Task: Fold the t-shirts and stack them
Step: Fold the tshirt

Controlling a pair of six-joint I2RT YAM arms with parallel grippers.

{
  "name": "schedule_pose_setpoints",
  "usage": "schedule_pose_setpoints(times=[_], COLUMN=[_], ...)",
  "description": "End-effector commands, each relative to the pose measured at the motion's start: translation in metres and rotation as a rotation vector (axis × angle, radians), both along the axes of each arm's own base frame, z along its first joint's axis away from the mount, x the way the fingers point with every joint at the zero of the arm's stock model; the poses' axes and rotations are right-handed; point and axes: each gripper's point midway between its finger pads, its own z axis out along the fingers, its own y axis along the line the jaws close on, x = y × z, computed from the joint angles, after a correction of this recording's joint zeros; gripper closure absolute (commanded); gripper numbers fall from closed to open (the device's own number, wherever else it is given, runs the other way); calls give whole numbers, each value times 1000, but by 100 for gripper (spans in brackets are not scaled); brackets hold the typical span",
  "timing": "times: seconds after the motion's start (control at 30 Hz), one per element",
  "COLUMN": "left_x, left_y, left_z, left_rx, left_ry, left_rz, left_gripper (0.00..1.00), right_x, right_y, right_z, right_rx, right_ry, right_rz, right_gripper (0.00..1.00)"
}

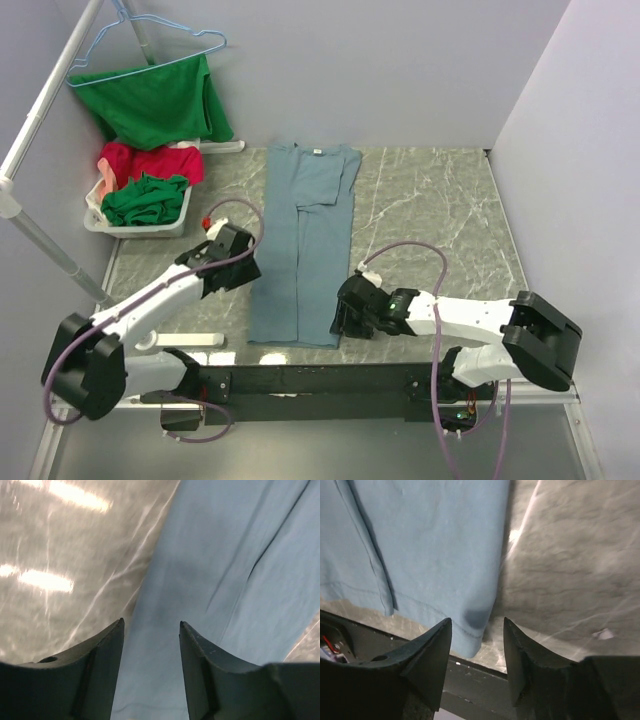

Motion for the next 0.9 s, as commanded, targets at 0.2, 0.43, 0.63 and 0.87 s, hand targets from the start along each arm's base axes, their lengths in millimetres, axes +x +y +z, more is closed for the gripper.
schedule_pose_setpoints(times=[0.2,0.43,0.63,0.87], left_x=[-78,-120,-132,-143], left_y=[-14,-1,0,-2], left_z=[-24,-44,-45,-62], left_rx=[-81,-21,10,12], left_ry=[170,281,296,335], left_rz=[-55,-6,29,37], left_gripper=[57,63,62,62], right_x=[-13,-19,-23,-25], right_y=[19,25,25,20], right_z=[1,-4,-8,-15], right_rx=[27,16,-4,-33], right_ry=[31,52,62,70], right_rz=[22,49,64,70], right_gripper=[49,49,49,49])
